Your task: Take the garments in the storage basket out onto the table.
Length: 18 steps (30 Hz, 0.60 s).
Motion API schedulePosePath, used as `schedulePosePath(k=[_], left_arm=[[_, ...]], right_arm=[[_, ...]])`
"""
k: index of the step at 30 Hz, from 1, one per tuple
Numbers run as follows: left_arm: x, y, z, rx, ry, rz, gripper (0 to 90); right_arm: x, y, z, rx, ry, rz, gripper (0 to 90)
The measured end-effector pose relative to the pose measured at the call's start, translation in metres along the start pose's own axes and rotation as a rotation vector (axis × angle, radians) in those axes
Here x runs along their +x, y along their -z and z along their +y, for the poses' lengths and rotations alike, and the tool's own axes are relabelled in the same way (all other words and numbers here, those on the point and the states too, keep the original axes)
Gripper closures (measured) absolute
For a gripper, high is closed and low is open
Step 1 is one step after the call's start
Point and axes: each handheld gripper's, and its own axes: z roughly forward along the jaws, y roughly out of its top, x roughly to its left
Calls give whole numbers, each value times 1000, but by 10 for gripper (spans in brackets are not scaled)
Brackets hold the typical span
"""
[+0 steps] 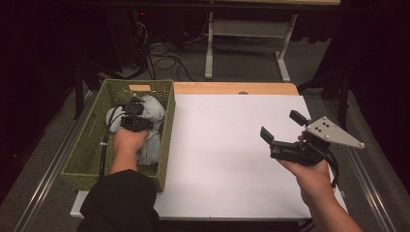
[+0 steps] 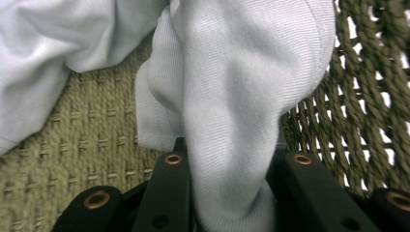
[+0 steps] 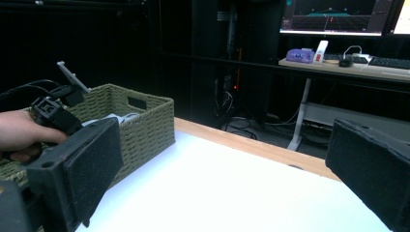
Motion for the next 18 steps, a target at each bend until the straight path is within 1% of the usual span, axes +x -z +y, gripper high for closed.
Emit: schedulePosePath(k=[2,4,5,6,7,9,11,12,13,14,17,18], left_arm=[[-1,6,0,2,-13,2,736],[-1,7,0,3,-18,6,736],[-1,12,1,3,-27,11,736],[-1,12,1,3,-27,11,736],[-2,16,1,8,-44,18,736],[-3,21,1,13,-64,20,735],[-5,27,1,50,-103,34,736],[-5,27,1,50,-103,34,735],[-6,32,0,79,-120,37,735],[-6,35,0,96,-129,33,735],[-6,45,-1,109,-157,45,735],[-6,48,-2,107,-160,48,734]], right_arm=[[0,1,0,0,-1,0,5],[1,2,1,-2,4,-2,5],[1,3,1,-2,8,-2,5],[1,3,1,-2,8,-2,5],[0,4,1,-5,6,-7,5],[0,6,1,-5,8,-10,5],[0,7,1,-5,11,-11,5],[0,7,2,-7,8,-11,5],[1,7,2,-6,6,-9,5],[1,7,2,-7,9,-7,5],[5,6,2,-6,15,0,5],[6,5,2,-5,18,4,5]])
